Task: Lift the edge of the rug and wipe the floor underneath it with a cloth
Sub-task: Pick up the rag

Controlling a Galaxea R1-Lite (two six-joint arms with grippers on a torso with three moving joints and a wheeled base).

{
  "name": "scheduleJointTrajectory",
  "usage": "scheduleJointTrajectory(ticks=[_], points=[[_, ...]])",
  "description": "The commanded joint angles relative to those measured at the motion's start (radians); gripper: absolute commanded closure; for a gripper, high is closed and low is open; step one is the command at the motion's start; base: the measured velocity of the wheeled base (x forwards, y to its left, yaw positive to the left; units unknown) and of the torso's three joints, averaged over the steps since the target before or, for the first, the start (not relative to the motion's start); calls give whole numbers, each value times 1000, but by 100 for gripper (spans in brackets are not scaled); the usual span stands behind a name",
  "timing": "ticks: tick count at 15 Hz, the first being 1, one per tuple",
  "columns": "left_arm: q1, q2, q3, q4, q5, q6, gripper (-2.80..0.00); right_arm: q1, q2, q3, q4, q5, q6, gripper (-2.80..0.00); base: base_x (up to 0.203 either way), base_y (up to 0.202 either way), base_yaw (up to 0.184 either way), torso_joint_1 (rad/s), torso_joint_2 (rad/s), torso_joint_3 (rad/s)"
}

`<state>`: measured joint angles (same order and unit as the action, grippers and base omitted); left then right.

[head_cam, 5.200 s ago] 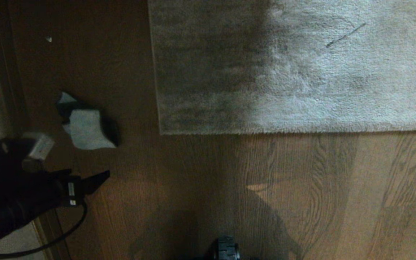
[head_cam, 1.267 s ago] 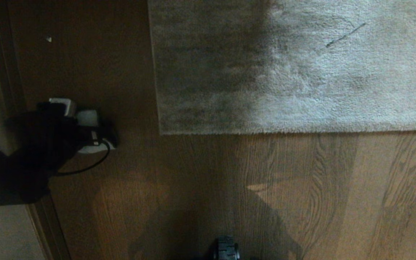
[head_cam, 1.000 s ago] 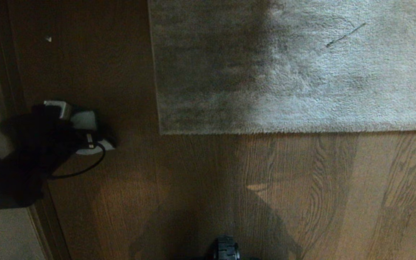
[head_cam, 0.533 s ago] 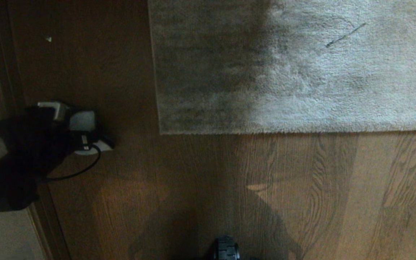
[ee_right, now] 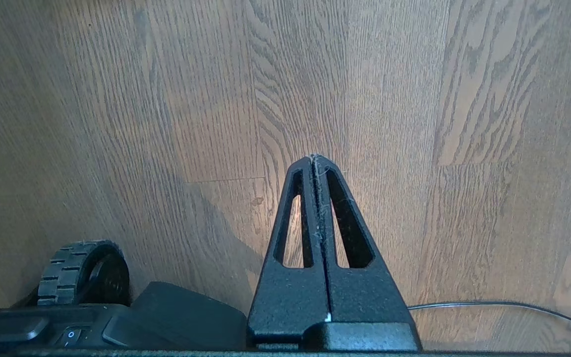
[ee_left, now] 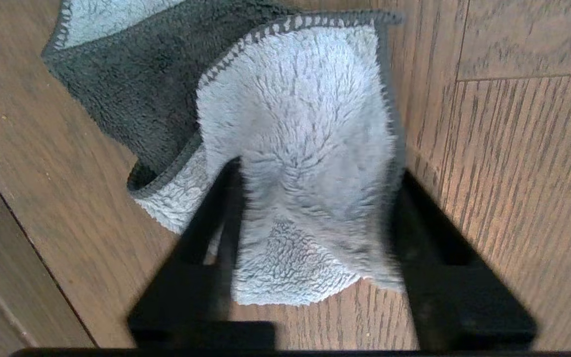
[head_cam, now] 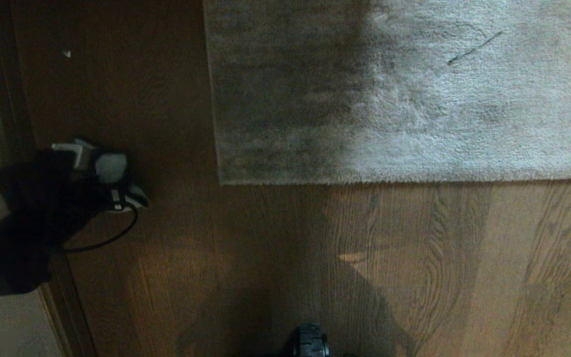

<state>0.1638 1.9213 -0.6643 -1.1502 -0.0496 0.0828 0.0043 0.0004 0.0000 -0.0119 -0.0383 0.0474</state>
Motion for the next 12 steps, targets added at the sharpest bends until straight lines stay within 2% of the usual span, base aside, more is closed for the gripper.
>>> scheduleJointTrajectory(ticks=[1,12], points=[[0,-4,0,-8,-2,0,0,0,0,0,0,0,0,0,0,0,0,0,0,0],[-3,-58,58,-8,-7,0,0,0,0,0,0,0,0,0,0,0,0,0,0,0]])
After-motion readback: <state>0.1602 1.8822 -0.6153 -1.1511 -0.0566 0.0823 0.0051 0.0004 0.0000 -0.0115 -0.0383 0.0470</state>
